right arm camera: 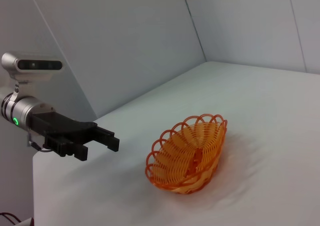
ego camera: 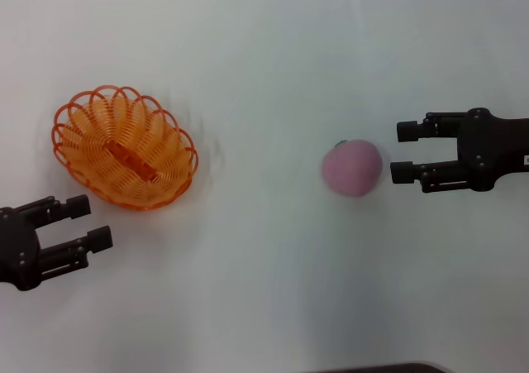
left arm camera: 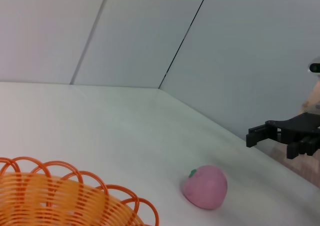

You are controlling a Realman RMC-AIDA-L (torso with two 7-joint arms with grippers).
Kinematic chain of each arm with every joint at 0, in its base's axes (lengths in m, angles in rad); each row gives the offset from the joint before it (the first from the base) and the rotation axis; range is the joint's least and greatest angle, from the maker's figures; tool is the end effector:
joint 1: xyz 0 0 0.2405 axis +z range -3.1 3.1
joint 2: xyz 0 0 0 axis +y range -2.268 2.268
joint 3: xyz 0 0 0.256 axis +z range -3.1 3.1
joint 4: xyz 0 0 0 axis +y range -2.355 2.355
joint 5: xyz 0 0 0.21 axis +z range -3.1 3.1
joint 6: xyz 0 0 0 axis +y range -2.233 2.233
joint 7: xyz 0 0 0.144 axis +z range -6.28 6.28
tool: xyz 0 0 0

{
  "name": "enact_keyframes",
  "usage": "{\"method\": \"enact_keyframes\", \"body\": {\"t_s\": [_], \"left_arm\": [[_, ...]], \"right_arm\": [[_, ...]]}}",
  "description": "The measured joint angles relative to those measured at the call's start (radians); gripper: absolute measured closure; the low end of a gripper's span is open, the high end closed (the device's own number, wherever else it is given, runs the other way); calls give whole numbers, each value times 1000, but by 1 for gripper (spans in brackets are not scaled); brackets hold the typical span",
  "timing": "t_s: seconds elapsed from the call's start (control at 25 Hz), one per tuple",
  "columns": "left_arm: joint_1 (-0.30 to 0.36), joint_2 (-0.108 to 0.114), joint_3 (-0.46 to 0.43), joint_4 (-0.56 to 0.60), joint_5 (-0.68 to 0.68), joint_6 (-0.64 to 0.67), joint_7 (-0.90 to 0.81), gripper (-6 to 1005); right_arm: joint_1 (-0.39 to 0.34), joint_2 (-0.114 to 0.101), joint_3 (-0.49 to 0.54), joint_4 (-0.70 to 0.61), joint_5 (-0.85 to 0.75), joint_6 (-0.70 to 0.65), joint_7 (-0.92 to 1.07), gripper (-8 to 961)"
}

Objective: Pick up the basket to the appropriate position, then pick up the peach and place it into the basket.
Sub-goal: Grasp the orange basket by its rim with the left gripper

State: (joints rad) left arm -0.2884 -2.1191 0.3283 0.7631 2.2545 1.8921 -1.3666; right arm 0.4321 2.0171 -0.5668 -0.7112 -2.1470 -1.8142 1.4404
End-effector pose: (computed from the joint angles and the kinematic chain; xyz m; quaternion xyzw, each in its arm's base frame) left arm -0.3295 0.2196 0.0263 -0.8984 -0.3251 -0.2716 0.1158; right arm 0.2991 0.2804 0.0376 -0.9361 0.2611 0.2250 0.0701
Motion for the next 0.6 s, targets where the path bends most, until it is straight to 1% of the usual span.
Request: {"method": "enact_keyframes", "body": {"t_s": [0.6], "left_arm": [[-18,0,-7,-2,-10,-13,-8,281]], "right_arm": [[13,3,8,-1,12,-1,-4,143]]}}
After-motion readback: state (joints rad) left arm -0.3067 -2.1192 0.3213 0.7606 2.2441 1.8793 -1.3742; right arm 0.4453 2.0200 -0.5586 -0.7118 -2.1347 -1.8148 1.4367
